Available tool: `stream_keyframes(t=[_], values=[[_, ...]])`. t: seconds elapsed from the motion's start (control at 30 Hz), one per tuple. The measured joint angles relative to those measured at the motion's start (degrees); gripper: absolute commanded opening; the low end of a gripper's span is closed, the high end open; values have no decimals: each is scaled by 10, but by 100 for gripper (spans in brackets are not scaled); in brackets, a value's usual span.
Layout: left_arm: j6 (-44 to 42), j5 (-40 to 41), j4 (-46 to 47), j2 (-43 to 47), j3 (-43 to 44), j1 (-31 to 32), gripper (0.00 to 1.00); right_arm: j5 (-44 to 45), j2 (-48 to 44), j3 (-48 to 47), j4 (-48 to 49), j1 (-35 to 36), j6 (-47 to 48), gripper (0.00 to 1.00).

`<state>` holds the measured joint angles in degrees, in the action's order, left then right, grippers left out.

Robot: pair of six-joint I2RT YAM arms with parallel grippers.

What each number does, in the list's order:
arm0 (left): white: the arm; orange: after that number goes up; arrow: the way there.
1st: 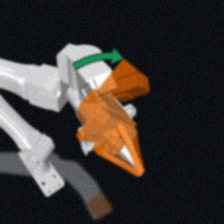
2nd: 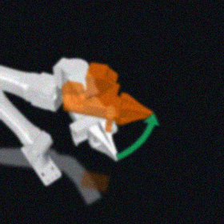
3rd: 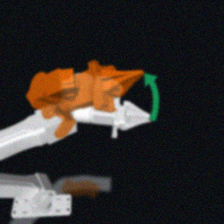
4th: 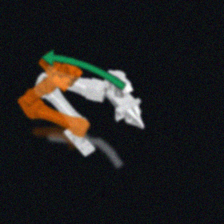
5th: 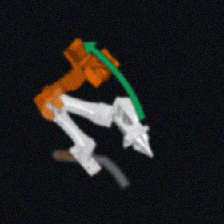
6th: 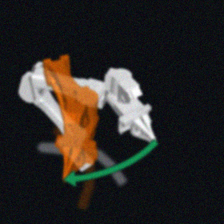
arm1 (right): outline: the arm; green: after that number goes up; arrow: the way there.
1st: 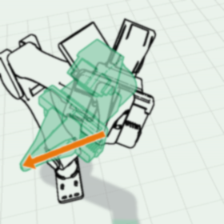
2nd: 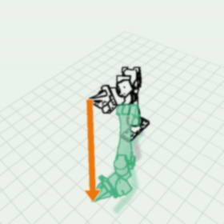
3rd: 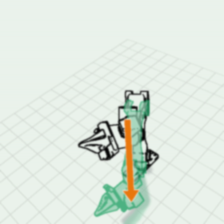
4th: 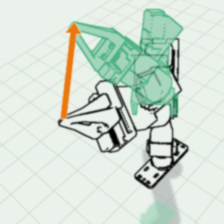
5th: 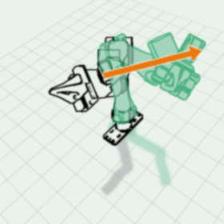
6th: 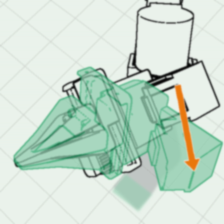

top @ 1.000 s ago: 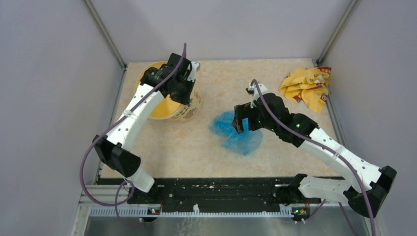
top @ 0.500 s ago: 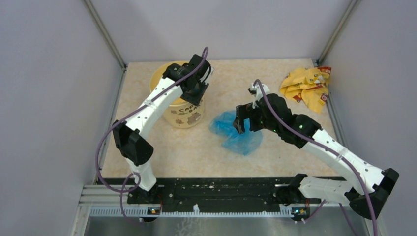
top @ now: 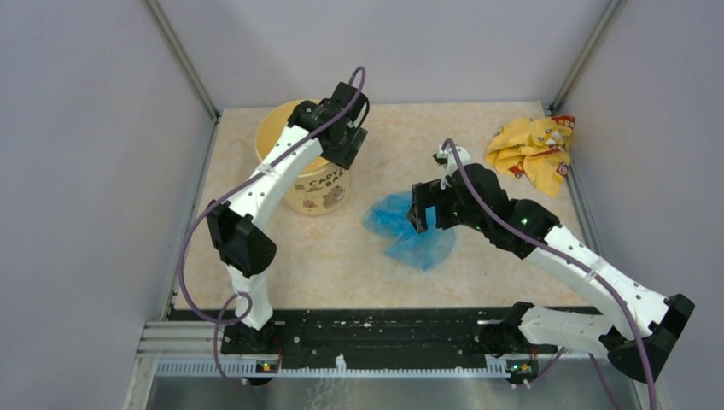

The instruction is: Put the trash bags into the trash bin

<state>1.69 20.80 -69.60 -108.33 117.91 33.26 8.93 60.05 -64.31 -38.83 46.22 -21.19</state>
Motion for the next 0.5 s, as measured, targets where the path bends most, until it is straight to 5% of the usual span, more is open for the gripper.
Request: stream_keyframes(t=[0.2,0.5], values=[[-20,17,33,-1,0,-24,97,16,-3,0,-8,0,-2,99],[-44,7,93,0,2,-32,98,56,-20,0,-26,0,-30,99]])
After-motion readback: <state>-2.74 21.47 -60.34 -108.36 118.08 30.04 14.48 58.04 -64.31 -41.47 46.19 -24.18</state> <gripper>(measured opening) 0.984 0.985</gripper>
